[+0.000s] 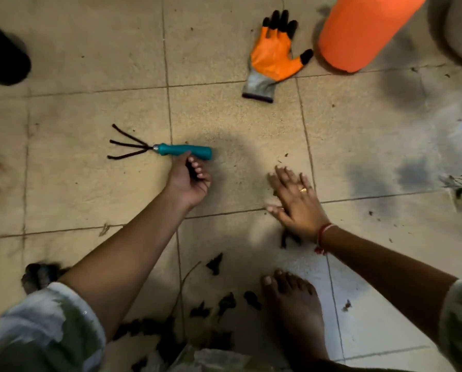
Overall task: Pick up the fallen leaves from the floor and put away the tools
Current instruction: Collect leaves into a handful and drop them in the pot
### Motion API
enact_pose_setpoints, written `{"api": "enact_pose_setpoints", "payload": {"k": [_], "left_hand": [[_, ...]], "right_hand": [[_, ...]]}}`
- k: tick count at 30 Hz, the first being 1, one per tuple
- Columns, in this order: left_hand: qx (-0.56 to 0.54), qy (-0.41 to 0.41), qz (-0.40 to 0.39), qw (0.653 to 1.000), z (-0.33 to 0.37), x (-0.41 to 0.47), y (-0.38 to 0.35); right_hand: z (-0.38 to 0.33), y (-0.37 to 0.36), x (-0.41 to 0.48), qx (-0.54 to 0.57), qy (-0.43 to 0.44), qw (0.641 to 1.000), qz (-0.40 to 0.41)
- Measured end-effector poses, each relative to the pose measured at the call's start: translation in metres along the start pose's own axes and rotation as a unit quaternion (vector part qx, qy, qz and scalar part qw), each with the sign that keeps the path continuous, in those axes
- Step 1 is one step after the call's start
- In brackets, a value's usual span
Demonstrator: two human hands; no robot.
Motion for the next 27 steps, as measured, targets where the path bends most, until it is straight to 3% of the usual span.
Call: {"api": "enact_pose_setpoints", "payload": {"k": [3,5,8,11,16,20,23,27], "left_hand": [[-0.017,0.013,-0.023,1.0,0.011,-0.003,0.013],[0.026,0.043,-0.03,0.998,0.006,-0.007,0.028],[0.124,0.061,-0.022,0.99,0.017,-0.017,0.058],[0.177,0.041,-0.003,0.983,0.056,-0.029,0.093],[0.215,0.036,0.019,0.976,0.1,-0.057,0.148],[0.162,0.025,0.017,0.986,0.12,-0.081,0.182],[0.077,-0.021,0.019,0.997,0.149,-0.098,0.2],[-0.007,-0.08,0.034,0.996,0.178,-0.111,0.233]], "right_hand": [[-0.071,-0.034,-0.021,-0.024,0.122,0.991,-0.053],[-0.116,-0.053,-0.033,-0.044,0.207,0.975,-0.066],[-0.17,-0.083,-0.043,-0.106,0.324,0.935,-0.096],[-0.204,-0.087,-0.046,-0.077,0.419,0.896,-0.129],[-0.222,0.008,0.003,0.066,0.38,0.922,-0.038],[-0.234,0.042,0.027,-0.012,0.399,0.911,-0.103],[-0.262,0.028,0.027,-0.057,0.423,0.892,-0.149],[-0.313,-0.022,0.022,-0.059,0.37,0.908,-0.186]]}}
Point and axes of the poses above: each hand's wrist, its own x-axis towards the middle knuckle, its own y-axis out of the back of the hand, z = x × y, the point moved 9 cm from there along x, towards the middle knuckle, and after that the axes turned 1 degree about -y, right-handed, at the moved point
